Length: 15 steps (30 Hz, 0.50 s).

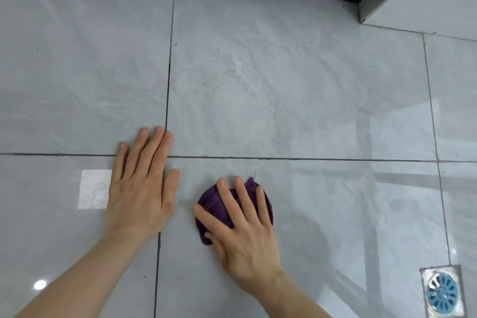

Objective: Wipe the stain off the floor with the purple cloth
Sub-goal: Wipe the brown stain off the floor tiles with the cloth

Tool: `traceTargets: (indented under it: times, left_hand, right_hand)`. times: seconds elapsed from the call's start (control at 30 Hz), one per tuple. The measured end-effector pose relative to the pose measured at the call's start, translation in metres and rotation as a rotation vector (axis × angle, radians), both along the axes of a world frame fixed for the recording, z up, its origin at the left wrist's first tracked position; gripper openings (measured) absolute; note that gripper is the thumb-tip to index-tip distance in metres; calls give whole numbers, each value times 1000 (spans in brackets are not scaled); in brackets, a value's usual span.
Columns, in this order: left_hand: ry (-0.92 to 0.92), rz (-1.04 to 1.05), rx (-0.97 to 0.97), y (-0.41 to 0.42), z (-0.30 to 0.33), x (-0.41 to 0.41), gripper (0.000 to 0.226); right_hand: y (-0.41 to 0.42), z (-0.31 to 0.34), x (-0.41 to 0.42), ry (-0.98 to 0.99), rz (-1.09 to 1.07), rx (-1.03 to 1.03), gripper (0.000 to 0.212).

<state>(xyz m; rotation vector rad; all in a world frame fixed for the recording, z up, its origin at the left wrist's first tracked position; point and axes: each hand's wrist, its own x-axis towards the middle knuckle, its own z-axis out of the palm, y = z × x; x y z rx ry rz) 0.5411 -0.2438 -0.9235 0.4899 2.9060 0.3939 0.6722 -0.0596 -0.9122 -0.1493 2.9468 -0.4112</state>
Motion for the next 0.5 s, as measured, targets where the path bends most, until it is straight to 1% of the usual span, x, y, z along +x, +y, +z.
traceTargets:
  times: [0.13, 0.23, 0.3, 0.37, 0.43, 0.5]
  left_hand:
    - [-8, 1, 2, 1, 0, 0, 64]
    - [8, -3, 2, 1, 0, 1, 64]
    - [3, -2, 6, 1, 1, 3, 64]
    - [-3, 3, 22, 1, 3, 3, 65]
    - [-9, 23, 84, 2, 6, 2, 66]
    - [-8, 24, 172, 7, 15, -1, 68]
  right_hand:
    - [14, 0, -10, 32, 70, -3, 47]
    - [28, 1, -25, 44, 46, -62, 51]
    - [32, 5, -38, 49, -34, -139, 62]
    - [36, 14, -42, 40, -147, -207, 85]
    - [43, 23, -33, 25, -255, -223, 106]
    - [53, 26, -18, 11, -278, -223, 110]
